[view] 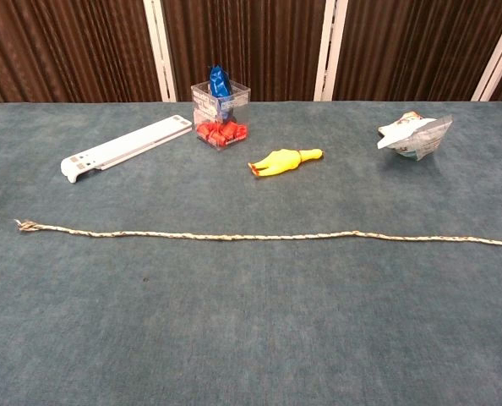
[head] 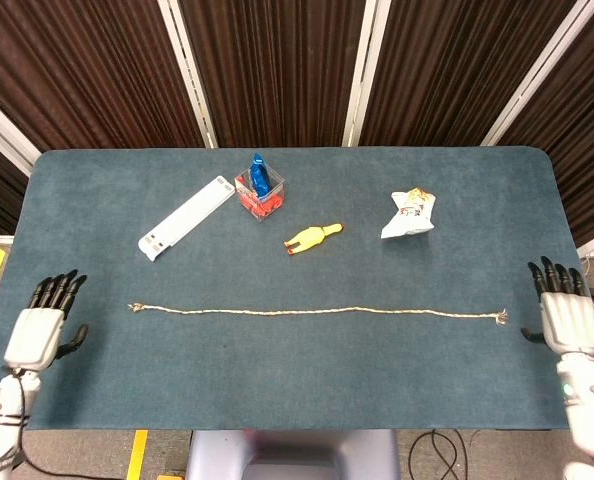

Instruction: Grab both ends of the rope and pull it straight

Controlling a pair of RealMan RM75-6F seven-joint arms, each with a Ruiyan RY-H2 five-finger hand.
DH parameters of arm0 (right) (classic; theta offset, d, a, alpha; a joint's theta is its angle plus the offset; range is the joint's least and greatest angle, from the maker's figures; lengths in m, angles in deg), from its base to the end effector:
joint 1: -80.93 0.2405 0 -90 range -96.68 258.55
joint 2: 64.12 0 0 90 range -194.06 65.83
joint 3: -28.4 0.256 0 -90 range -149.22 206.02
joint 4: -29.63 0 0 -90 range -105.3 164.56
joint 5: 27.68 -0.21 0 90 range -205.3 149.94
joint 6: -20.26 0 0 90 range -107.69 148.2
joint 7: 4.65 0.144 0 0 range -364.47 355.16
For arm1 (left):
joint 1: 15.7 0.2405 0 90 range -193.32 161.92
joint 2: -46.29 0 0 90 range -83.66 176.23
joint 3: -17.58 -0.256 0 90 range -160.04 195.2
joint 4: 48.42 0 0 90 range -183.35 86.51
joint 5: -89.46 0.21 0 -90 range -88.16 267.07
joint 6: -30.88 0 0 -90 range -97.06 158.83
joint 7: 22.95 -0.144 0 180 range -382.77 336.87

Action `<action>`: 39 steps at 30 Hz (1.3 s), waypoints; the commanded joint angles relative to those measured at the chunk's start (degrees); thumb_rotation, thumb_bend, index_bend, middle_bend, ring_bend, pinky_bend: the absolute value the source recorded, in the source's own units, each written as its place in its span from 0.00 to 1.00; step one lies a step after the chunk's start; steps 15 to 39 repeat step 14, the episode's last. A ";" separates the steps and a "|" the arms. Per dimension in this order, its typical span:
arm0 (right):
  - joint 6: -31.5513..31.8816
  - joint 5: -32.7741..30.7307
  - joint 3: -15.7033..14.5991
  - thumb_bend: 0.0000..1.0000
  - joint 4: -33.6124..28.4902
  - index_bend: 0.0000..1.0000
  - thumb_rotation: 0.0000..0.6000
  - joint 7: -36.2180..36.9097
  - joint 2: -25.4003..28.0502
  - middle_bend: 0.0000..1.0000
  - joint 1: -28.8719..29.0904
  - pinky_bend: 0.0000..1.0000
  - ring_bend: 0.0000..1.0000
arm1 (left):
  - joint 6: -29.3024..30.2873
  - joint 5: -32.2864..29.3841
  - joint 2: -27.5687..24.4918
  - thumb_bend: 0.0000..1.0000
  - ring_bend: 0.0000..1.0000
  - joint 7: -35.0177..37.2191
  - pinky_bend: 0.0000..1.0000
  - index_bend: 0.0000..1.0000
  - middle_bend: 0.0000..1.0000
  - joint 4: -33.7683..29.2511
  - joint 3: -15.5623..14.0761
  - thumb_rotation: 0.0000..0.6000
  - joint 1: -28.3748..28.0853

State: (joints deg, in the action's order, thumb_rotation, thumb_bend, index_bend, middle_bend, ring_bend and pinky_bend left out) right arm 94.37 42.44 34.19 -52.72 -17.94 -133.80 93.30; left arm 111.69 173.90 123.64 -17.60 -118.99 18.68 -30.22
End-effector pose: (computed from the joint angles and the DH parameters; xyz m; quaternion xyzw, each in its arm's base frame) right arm -0.3516 -0.2346 0.1447 0.6038 -0.3692 0.2551 0.6588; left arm -0.3358 0.2374 0.1091 -0.6376 -0.3556 -0.3855 0.5642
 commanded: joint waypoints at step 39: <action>23.77 20.87 -9.56 0.17 -15.05 0.00 1.00 2.46 9.25 0.00 -16.22 0.00 0.00 | 14.66 6.98 -6.61 0.40 0.00 -7.98 0.04 0.00 0.00 -10.78 -3.86 1.00 10.87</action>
